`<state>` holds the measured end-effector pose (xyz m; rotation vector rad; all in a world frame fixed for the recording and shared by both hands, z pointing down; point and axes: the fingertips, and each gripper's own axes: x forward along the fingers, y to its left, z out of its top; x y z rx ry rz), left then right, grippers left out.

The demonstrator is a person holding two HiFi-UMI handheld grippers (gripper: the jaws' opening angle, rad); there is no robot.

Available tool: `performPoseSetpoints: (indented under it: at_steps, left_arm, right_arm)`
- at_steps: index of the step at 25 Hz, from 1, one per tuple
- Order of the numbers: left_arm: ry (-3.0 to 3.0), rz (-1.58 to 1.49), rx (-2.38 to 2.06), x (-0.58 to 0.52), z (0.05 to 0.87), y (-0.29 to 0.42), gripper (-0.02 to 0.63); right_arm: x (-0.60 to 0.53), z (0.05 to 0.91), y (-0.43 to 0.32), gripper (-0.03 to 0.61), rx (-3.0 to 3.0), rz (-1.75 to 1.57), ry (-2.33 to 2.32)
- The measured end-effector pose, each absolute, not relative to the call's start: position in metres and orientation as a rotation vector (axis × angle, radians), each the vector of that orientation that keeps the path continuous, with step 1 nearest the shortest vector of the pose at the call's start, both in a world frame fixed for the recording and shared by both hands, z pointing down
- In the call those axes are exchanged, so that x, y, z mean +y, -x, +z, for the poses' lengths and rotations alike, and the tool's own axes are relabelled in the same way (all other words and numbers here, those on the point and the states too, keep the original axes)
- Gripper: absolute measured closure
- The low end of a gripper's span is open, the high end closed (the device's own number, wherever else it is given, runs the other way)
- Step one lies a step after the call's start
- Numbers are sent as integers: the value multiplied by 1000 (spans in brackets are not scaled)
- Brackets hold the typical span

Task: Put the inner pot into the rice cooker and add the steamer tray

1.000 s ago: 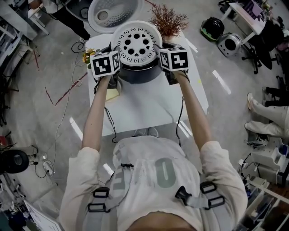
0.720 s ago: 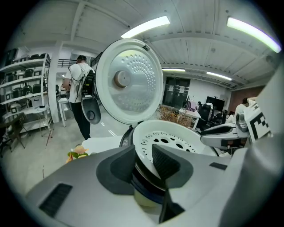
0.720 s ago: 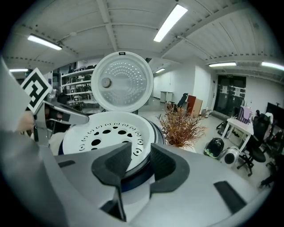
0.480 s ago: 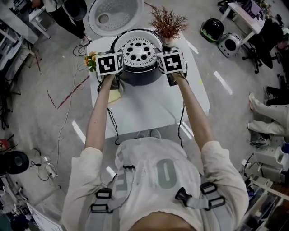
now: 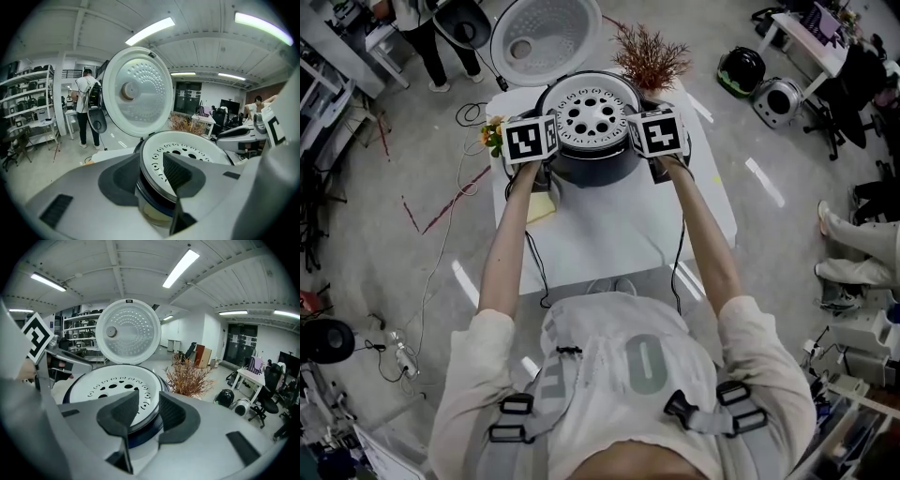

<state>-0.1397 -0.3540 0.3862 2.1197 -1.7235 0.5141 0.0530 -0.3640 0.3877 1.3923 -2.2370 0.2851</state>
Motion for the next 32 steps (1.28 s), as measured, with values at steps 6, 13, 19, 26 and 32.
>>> performPoseSetpoints:
  at_steps: [6, 13, 19, 26, 32]
  left_arm:
    - [-2204, 326, -1825, -353, 317, 149, 474]
    - [-2421, -109, -1954, -298, 203, 141, 476]
    - [-2514, -355, -2140, -222, 165, 125, 557]
    - [-2489, -305, -2284, -166, 196, 115, 594]
    - [-2449, -217, -2220, -151, 235, 112, 594]
  right_arm:
    - [-363, 322, -48, 439, -2363, 181, -1444]
    - [-309, 218, -28, 439, -2689, -80, -1514]
    - [-247, 180, -30, 442, -2807, -248, -1639]
    - [-192, 197, -41, 571, -2835, -315, -1745]
    - [-169, 245, -29, 571, -2782, -223, -1645]
